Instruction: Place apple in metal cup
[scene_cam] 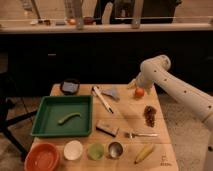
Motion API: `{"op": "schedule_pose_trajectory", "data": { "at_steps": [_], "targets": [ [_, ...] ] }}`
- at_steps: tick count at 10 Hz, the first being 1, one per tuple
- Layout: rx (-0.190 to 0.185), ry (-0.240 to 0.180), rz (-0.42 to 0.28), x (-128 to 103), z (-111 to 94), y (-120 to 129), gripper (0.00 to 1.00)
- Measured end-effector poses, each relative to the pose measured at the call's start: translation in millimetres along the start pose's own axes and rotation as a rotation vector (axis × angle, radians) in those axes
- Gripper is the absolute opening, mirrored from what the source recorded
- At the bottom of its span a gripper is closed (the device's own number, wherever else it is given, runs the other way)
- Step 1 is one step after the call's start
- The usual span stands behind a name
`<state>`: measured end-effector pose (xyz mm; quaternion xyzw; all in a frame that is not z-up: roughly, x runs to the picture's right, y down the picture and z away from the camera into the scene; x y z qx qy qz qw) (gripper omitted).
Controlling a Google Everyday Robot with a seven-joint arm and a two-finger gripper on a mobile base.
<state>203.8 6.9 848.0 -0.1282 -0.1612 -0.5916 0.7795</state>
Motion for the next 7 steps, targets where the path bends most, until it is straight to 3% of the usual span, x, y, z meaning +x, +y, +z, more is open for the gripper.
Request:
{"op": "schedule_pose_trajectory", "data": {
  "at_steps": [5, 7],
  "targets": [
    [-0.01, 0.008, -0.006, -0.8, -0.4, 4.4, 0.8],
    [-0.038, 0.023, -0.017, -2.7, 13.6, 12.4, 0.8]
  ]
}}
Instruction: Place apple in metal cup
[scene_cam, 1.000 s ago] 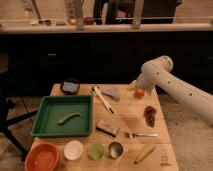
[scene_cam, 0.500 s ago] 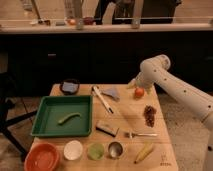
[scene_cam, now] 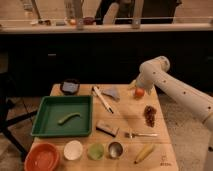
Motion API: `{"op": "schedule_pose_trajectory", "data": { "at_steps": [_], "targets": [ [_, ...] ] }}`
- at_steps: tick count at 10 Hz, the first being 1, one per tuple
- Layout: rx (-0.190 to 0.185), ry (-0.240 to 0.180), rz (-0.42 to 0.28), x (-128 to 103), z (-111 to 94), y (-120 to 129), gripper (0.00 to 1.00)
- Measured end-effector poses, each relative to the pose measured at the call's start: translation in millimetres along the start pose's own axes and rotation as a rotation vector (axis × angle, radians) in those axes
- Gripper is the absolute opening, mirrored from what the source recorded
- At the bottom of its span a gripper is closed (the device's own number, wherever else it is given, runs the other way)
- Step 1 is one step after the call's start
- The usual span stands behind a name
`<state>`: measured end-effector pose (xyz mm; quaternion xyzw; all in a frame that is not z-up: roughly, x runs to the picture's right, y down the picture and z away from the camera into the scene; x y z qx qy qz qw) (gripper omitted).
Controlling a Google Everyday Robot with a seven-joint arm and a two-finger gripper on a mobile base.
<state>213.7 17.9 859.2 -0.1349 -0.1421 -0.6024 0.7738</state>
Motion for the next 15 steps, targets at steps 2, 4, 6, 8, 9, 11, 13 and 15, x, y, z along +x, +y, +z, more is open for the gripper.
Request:
{"op": "schedule_pose_trajectory", "data": {
  "at_steps": [2, 4, 6, 8, 9, 11, 13, 15],
  "targets": [
    [0.0, 0.011, 0.001, 3.6, 13.0, 12.8, 0.8],
    [0.004, 0.021, 0.011, 10.7, 22.1, 24.0, 0.8],
    [0.007, 0.022, 0.018, 17.4, 30.5, 28.1, 0.8],
    [0.008, 0.009, 0.023, 24.7, 43.8, 32.4, 0.8],
    [0.008, 0.0, 0.024, 26.9, 49.7, 33.1, 0.8],
    [0.003, -0.028, 0.024, 32.3, 64.2, 35.3, 0.8],
    [0.0, -0.05, 0.023, 35.7, 74.4, 36.7, 0.8],
    [-0.003, -0.066, 0.017, 39.7, 85.3, 36.9, 0.8]
  ]
}}
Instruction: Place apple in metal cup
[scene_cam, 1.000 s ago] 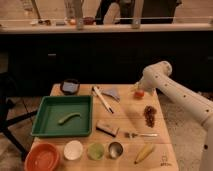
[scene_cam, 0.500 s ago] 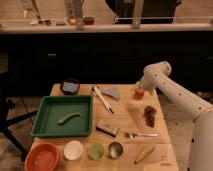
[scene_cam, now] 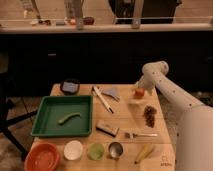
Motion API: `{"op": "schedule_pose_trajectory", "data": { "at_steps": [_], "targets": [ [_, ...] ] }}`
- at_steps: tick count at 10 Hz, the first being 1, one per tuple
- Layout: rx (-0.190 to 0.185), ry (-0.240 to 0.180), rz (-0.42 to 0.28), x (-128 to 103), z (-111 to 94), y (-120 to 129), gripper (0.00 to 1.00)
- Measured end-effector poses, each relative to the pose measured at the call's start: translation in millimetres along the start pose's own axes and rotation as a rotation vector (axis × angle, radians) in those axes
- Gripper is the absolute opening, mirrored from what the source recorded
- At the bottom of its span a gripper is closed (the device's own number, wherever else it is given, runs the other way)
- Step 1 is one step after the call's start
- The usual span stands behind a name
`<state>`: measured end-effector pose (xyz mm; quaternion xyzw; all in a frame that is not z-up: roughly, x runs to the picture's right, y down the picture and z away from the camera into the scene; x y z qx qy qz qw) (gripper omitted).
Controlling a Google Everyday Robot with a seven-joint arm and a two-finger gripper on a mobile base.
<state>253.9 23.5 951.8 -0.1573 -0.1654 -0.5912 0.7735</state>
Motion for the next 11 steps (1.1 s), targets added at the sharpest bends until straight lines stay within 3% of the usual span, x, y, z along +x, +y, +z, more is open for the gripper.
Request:
{"op": "schedule_pose_trajectory", "data": {
  "at_steps": [9, 11],
  "targets": [
    [0.005, 0.026, -0.003, 11.7, 26.5, 11.6, 0.8],
    [0.01, 0.02, -0.007, 11.1, 29.6, 11.8, 0.67]
  ]
}}
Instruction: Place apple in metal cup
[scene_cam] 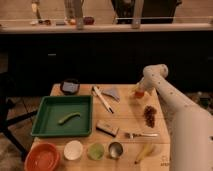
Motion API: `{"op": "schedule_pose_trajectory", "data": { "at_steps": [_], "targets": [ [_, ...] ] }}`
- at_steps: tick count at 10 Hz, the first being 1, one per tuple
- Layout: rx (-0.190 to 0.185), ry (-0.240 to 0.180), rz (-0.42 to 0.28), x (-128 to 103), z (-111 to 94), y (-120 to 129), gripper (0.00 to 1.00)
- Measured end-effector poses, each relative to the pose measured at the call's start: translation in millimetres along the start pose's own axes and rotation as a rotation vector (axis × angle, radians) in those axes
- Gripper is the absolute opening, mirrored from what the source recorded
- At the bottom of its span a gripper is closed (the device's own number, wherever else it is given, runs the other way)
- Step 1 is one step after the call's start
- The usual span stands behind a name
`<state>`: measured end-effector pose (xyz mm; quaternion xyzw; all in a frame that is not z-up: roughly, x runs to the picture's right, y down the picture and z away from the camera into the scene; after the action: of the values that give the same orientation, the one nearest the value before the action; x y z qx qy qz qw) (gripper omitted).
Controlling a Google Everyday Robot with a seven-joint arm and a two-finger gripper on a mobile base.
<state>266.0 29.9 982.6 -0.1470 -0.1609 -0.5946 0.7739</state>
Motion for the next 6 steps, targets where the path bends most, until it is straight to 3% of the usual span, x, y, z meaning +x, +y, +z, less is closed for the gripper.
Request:
{"op": "schedule_pose_trajectory", "data": {
  "at_steps": [6],
  "targets": [
    [-0.004, -0.017, -0.006, -6.8, -7.1, 1.6, 0.08]
  ]
}}
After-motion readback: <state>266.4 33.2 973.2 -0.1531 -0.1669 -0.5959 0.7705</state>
